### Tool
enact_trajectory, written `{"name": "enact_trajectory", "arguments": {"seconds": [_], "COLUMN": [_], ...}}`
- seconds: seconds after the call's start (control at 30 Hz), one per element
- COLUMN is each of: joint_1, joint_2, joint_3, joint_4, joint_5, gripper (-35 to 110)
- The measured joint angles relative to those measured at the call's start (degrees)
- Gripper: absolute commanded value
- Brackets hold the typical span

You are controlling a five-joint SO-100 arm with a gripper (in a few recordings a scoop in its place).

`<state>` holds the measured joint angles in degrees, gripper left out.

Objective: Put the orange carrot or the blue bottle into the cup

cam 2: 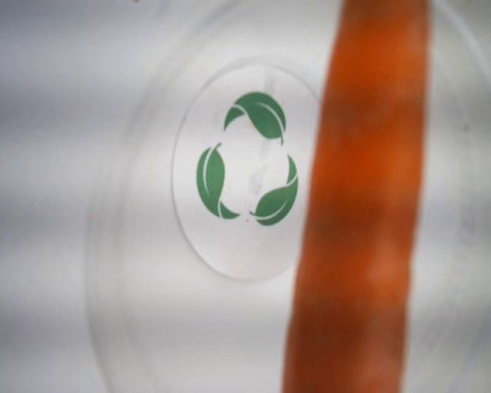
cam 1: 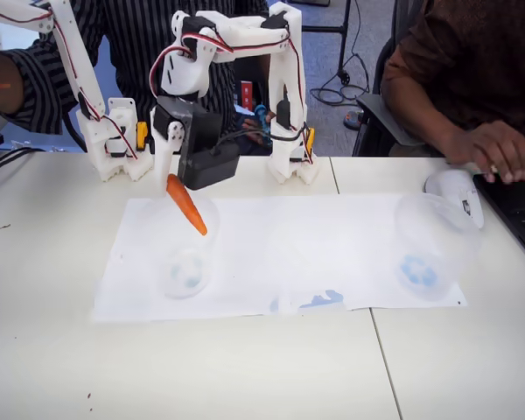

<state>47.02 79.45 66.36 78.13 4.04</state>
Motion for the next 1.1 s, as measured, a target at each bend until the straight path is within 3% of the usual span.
{"name": "enact_trajectory", "arguments": {"seconds": [0.53, 0.87, 1.1], "joint_1": [0.0, 0.0, 0.0], "joint_2": [-0.4, -0.4, -0.4], "joint_3": [0.0, 0.0, 0.0], "joint_4": [-0.9, -0.9, -0.9], "joint_5": [-0.2, -0.2, -0.2], "gripper": [11, 28, 29]}}
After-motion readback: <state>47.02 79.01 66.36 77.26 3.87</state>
